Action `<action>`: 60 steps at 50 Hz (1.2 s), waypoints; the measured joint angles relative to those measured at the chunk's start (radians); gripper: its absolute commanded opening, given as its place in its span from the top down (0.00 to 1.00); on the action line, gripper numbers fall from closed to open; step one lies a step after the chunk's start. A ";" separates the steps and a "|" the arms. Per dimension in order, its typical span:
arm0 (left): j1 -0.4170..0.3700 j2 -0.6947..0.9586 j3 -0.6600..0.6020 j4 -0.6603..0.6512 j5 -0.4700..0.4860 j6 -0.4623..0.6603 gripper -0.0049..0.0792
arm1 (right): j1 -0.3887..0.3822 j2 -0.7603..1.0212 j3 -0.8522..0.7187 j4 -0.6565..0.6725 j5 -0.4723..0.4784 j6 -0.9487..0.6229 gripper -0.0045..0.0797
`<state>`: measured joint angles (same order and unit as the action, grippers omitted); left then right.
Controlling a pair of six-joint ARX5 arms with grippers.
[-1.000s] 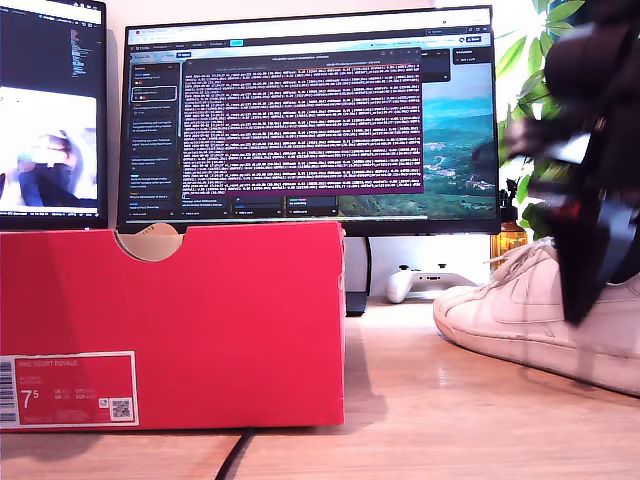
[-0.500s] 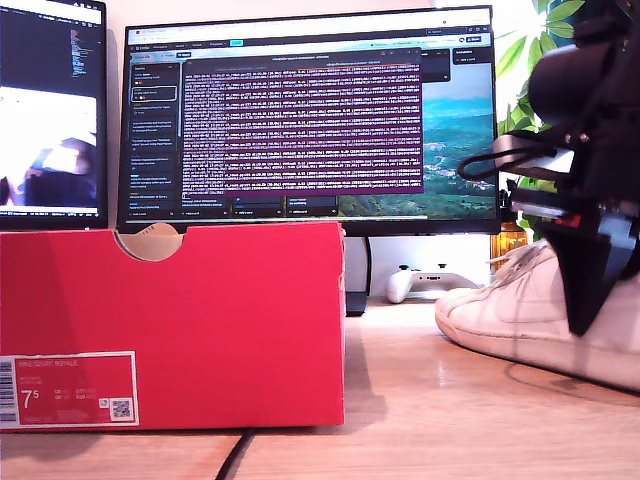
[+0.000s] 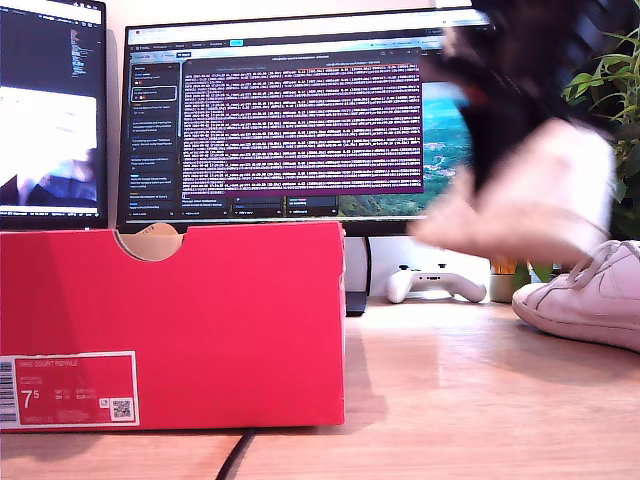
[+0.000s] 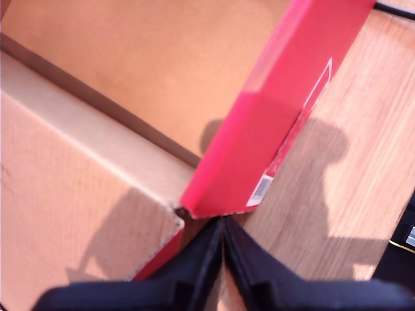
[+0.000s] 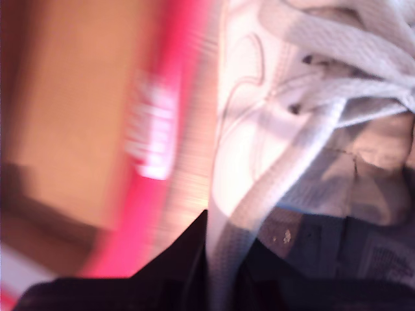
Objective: Pack the white shoes by picking the first shoe and placing it inside the red shoebox, left side, then picking and rotating the second shoe and placing it in the shoebox
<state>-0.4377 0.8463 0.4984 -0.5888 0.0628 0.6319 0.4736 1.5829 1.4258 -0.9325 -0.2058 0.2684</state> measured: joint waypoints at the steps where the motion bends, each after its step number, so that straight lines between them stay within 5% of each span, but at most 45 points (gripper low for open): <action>1: 0.000 0.000 0.000 0.000 0.000 0.000 0.96 | 0.011 0.000 0.003 0.009 -0.005 0.000 0.96; 32: 0.000 0.000 0.000 0.013 0.000 0.000 0.96 | 0.274 0.001 0.020 0.450 -0.041 0.495 0.96; 60: 0.000 0.000 0.000 0.023 -0.010 0.000 0.96 | 0.387 0.185 0.025 0.599 0.037 0.615 0.96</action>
<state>-0.4377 0.8463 0.4984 -0.5663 0.0532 0.6323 0.8604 1.7683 1.4506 -0.3340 -0.1688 0.8833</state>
